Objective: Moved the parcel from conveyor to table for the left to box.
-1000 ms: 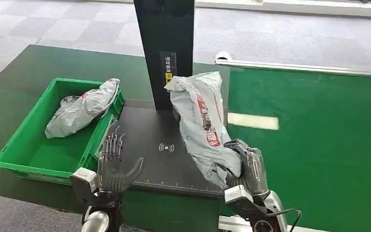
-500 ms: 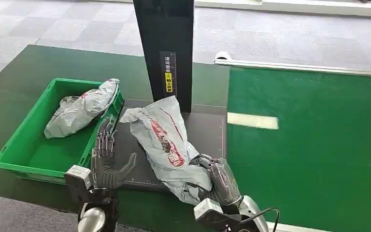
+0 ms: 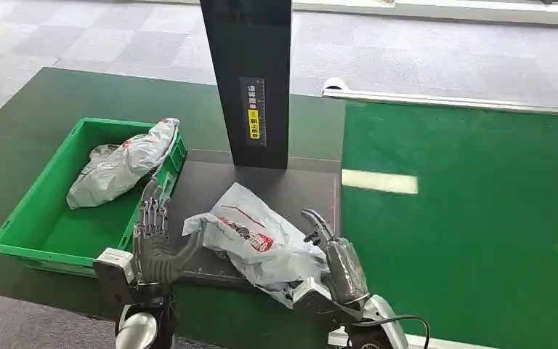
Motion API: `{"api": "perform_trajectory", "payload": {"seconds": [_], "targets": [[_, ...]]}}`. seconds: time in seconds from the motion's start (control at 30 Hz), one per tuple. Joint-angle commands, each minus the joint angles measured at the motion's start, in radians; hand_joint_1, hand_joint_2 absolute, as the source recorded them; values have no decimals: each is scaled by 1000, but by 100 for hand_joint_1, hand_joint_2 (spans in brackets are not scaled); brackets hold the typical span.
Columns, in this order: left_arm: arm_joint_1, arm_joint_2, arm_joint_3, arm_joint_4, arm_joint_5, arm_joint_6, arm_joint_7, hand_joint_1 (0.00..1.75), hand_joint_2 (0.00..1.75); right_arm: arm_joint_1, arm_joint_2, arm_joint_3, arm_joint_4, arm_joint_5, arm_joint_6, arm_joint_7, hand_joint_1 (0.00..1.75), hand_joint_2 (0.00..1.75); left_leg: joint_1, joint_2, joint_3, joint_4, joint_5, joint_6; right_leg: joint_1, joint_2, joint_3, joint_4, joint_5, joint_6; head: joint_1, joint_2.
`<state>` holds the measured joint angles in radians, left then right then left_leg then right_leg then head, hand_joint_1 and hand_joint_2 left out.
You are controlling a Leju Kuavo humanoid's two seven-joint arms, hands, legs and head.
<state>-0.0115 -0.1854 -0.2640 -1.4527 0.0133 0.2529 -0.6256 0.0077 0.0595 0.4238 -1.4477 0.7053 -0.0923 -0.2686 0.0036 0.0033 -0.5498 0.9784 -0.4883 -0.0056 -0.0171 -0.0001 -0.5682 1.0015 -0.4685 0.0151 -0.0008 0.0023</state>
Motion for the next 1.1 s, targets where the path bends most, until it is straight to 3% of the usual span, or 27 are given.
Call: {"api": "perform_trajectory", "payload": {"seconds": [0.03, 0.13, 0.2, 0.23, 0.33, 0.6, 0.63, 0.77, 1.1], "targets": [[-25, 8, -32, 86, -7, 3, 12, 0, 175, -22, 20, -103, 85, -8, -33, 35, 0, 175, 0, 0, 1, -1, 1, 0, 1, 0, 2, -2, 1, -1, 0, 0], [-60, 17, -94, 116, -67, -18, 24, 0, 175, -3, 27, -132, 19, -177, -43, -139, 0, 175, 1, -2, 2, -2, 1, 0, 1, -2, 3, -3, 1, -1, 0, 0], [-74, 14, -114, 133, -85, -26, 33, 0, 175, 8, 28, -136, -22, -221, -33, -171, 0, 175, 1, -3, 0, -1, 1, 0, 1, -3, 2, -2, 0, -1, 0, 0], [-91, 17, -144, 150, -120, -38, 39, 0, 175, 21, 34, -155, -68, -307, -39, -255, 0, 175, 0, -3, 0, 0, 1, 0, 0, -3, 1, -1, 0, -1, 0, 0], [-127, 1, -196, 194, -190, -78, 65, 0, 175, 63, 39, -190, -242, -402, -137, -381, 0, 175, 0, -4, -1, 1, 1, 0, 0, -5, 0, 0, -1, -1, 0, 0], [-130, 0, -196, 197, -191, -81, 69, 0, 175, 72, 30, -185, -273, -407, -131, -354, 0, 175, 0, 1, 1, 0, 0, -1, 0, 0, 1, -1, 0, -1, 0, 0], [-151, 3, -222, 222, -248, -92, 98, 0, 175, 78, 47, -208, -311, -429, -211, -428, 0, 175, 1, -1, 1, -1, 0, -1, 1, -2, 2, -2, 0, -1, 0, 0], [-226, -35, -288, 378, -407, -153, 155, 0, 175, 108, 18, -257, -516, -578, -341, -430, 0, 175, 0, -4, 0, 1, 0, 0, 0, -5, 0, 1, -1, -1, 0, 0], [-372, -87, -519, 749, -803, -199, 310, 0, 175, 51, 98, -375, -410, -670, -235, -410, 0, 175, 0, -3, 2, -1, 1, 0, -1, -3, 3, -3, 1, -1, 0, 0]]}}
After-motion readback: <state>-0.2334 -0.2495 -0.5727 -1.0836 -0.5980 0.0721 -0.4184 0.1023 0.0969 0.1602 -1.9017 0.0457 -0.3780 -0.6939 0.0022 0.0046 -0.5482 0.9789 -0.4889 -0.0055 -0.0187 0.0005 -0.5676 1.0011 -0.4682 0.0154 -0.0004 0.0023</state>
